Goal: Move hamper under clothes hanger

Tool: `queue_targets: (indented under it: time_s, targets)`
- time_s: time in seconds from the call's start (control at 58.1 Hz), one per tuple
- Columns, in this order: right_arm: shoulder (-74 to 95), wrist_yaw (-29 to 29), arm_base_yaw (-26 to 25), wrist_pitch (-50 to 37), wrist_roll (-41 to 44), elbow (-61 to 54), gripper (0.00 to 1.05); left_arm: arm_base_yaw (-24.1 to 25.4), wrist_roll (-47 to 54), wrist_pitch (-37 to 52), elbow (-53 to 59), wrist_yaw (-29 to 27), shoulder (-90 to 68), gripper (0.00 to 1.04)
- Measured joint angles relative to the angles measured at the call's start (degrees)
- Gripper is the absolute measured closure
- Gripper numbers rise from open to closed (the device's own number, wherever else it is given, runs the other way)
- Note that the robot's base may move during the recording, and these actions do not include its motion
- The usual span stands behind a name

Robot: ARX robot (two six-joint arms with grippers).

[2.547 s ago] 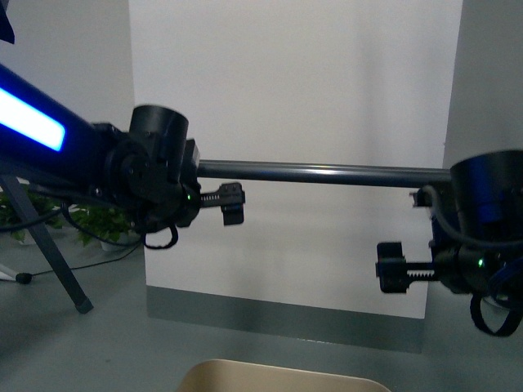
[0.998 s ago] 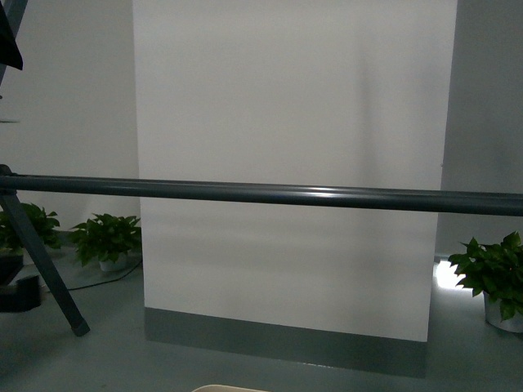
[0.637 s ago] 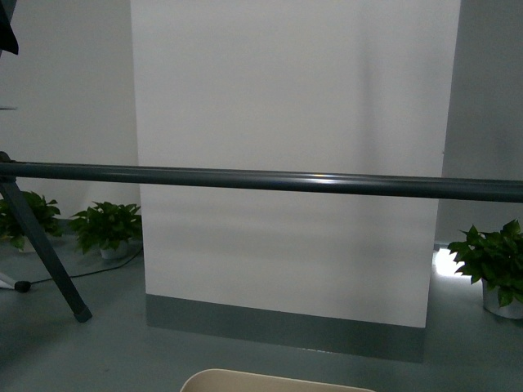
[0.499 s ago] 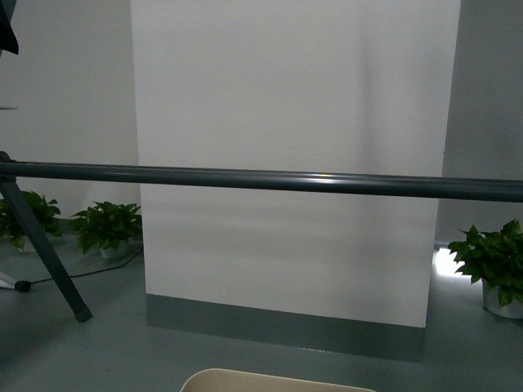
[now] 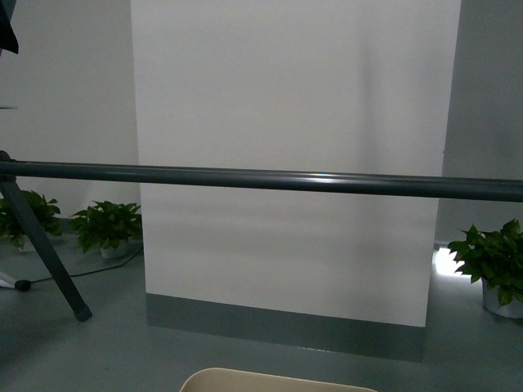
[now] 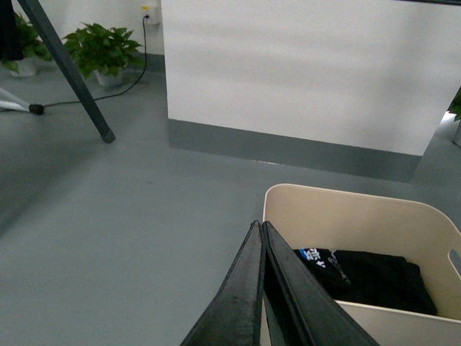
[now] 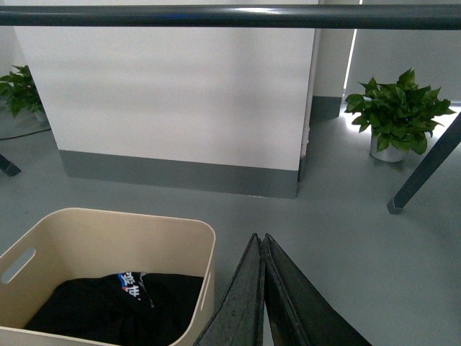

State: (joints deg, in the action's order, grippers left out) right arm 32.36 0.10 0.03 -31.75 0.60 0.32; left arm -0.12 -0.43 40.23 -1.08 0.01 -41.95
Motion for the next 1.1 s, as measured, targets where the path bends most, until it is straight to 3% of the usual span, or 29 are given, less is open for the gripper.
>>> queue_targets:
  time_s: [0.413, 0.964, 1.102]
  targets:
    - [-13.00, -0.02, 0.00, 12.26, 0.00, -0.02, 1.03, 0.00, 0.07, -14.64, 0.07, 0.02, 16.35, 1.01]
    - [-22.27, -0.02, 0.00, 21.42, 0.00, -0.02, 1.03, 0.00, 0.07, -26.67, 0.07, 0.00, 28.65, 1.01]
    - [-31.47, -0.07, 0.00, 31.36, 0.00, 0.02, 1.03, 0.00, 0.09, -28.74, 0.07, 0.00, 30.71, 1.01]
